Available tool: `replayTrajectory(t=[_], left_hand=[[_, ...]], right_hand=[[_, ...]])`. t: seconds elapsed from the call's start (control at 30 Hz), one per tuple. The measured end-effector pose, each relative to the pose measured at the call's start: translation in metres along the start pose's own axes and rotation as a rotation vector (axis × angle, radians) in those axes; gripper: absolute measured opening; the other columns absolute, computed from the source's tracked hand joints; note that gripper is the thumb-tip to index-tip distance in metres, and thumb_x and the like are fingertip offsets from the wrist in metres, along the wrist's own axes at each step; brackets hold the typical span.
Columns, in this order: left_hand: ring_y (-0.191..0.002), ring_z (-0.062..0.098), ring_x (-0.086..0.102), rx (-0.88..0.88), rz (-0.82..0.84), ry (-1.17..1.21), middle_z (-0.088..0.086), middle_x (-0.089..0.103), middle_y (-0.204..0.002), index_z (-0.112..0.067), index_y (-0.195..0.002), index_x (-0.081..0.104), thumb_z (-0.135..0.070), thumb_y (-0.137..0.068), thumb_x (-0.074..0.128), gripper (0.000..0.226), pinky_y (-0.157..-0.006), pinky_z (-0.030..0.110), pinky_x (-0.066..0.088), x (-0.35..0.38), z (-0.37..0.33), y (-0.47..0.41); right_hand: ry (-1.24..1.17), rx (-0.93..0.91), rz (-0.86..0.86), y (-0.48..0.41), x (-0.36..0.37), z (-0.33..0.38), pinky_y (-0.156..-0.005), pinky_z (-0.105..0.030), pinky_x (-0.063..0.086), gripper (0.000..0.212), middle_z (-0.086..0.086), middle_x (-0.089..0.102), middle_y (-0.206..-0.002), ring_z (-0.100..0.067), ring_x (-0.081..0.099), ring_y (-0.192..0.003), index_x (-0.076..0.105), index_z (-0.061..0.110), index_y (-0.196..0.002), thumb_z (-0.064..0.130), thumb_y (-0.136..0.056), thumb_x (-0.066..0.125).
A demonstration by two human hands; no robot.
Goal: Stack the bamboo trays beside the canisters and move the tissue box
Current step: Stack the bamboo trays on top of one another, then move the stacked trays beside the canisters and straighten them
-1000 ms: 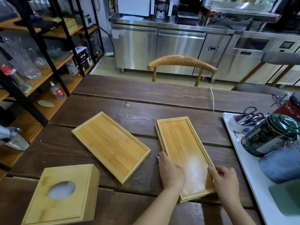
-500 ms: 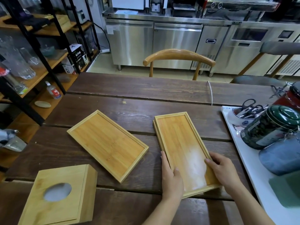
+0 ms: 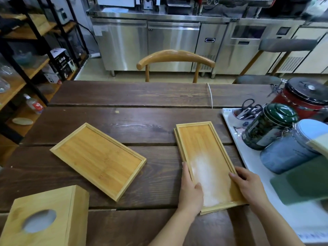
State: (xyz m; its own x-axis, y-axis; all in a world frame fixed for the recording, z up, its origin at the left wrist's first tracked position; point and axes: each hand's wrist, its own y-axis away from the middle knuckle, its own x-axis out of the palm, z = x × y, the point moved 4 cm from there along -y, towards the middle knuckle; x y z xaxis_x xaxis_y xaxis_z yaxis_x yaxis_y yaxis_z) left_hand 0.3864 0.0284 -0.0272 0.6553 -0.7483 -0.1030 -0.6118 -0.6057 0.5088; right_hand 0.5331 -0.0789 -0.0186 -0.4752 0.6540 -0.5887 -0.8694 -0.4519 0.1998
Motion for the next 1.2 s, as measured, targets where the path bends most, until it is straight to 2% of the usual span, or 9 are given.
replayTrajectory(t=[0.13, 0.27, 0.43, 0.6, 0.8, 0.9, 1.07, 1.13, 1.2], left_hand=[[-0.145, 0.015, 0.018, 0.016, 0.072, -0.056, -0.011, 0.013, -0.159, -0.033, -0.150, 0.005, -0.014, -0.094, 0.048, 0.073, -0.118, 0.037, 0.022, 0.006, -0.001, -0.003], [-0.140, 0.014, 0.030, 0.069, 0.051, -0.132, -0.005, 0.031, -0.154, -0.025, -0.146, 0.028, -0.023, -0.093, 0.050, 0.057, -0.115, 0.037, 0.029, -0.018, -0.012, -0.002], [-0.142, 0.019, 0.025, 0.172, -0.397, -0.362, 0.003, 0.032, -0.153, -0.017, -0.140, 0.038, -0.027, -0.095, 0.047, 0.047, -0.117, 0.040, 0.021, -0.108, -0.027, 0.005], [-0.147, 0.028, -0.004, -0.071, -0.663, -0.345, 0.012, -0.002, -0.160, -0.016, -0.149, 0.012, -0.028, -0.092, 0.053, 0.071, -0.119, 0.044, 0.005, -0.179, -0.007, 0.009], [-0.147, 0.032, 0.000, -0.275, -0.663, 0.087, 0.014, -0.017, -0.159, -0.017, -0.149, -0.009, -0.023, -0.086, 0.063, 0.096, -0.118, 0.046, 0.018, -0.201, 0.028, 0.012], [-0.146, 0.031, 0.011, -0.189, -0.668, 0.326, 0.014, -0.001, -0.160, -0.026, -0.149, -0.007, -0.012, -0.086, 0.059, 0.093, -0.116, 0.049, 0.023, -0.201, 0.030, 0.011], [-0.119, 0.033, 0.050, -0.101, -0.785, 0.549, 0.012, 0.051, -0.136, -0.020, -0.141, 0.031, 0.004, -0.084, 0.045, 0.064, -0.104, 0.051, 0.041, -0.210, 0.021, 0.022], [-0.116, 0.033, 0.052, -0.122, -0.804, 0.503, 0.012, 0.054, -0.132, -0.017, -0.137, 0.037, 0.000, -0.088, 0.046, 0.053, -0.101, 0.048, 0.043, -0.213, 0.021, 0.027], [-0.124, 0.035, 0.046, -0.175, -0.790, 0.382, 0.013, 0.046, -0.141, -0.015, -0.144, 0.026, -0.007, -0.093, 0.045, 0.055, -0.103, 0.048, 0.040, -0.210, 0.024, 0.028]], right_hand=[[0.013, 0.069, -0.013, 0.000, -0.015, -0.011, -0.071, -0.031, 0.044, 0.025, -0.007, 0.069, -0.096, -0.021, 0.060, -0.087, 0.068, 0.011, -0.107, 0.011, -0.083, 0.062], [0.195, 0.064, 0.015, -0.007, -0.020, 0.000, -0.080, -0.036, 0.046, 0.030, -0.014, 0.069, -0.108, -0.029, 0.061, -0.097, 0.064, 0.009, -0.113, 0.017, -0.084, 0.060], [0.322, -0.138, -0.010, -0.007, 0.006, 0.068, -0.087, -0.036, 0.043, 0.036, -0.020, 0.063, -0.118, -0.033, 0.059, -0.106, 0.055, 0.002, -0.121, 0.017, -0.089, 0.053], [0.339, -0.276, 0.266, -0.006, 0.096, 0.120, -0.090, -0.031, 0.041, 0.041, -0.015, 0.060, -0.124, -0.027, 0.057, -0.112, 0.050, 0.008, -0.127, 0.022, -0.089, 0.053], [0.362, -0.392, 0.552, 0.020, 0.196, 0.159, -0.111, -0.035, 0.027, 0.065, -0.011, 0.036, -0.149, -0.025, 0.034, -0.136, 0.027, 0.010, -0.142, 0.034, -0.088, 0.052], [0.321, -0.300, 0.638, 0.030, 0.223, 0.164, -0.111, -0.042, 0.028, 0.069, -0.011, 0.041, -0.145, -0.028, 0.037, -0.134, 0.027, 0.010, -0.141, 0.038, -0.085, 0.056], [0.117, -0.091, 0.609, 0.035, 0.240, 0.167, -0.108, -0.047, 0.030, 0.072, -0.009, 0.045, -0.140, -0.030, 0.040, -0.129, 0.036, 0.012, -0.136, 0.042, -0.076, 0.063], [0.082, -0.009, 0.604, 0.032, 0.239, 0.166, -0.108, -0.049, 0.031, 0.073, -0.011, 0.044, -0.140, -0.032, 0.041, -0.128, 0.037, 0.011, -0.135, 0.044, -0.075, 0.063], [0.110, 0.022, 0.572, 0.031, 0.233, 0.163, -0.101, -0.048, 0.039, 0.058, -0.012, 0.053, -0.130, -0.032, 0.050, -0.118, 0.047, 0.010, -0.124, 0.044, -0.079, 0.059]])
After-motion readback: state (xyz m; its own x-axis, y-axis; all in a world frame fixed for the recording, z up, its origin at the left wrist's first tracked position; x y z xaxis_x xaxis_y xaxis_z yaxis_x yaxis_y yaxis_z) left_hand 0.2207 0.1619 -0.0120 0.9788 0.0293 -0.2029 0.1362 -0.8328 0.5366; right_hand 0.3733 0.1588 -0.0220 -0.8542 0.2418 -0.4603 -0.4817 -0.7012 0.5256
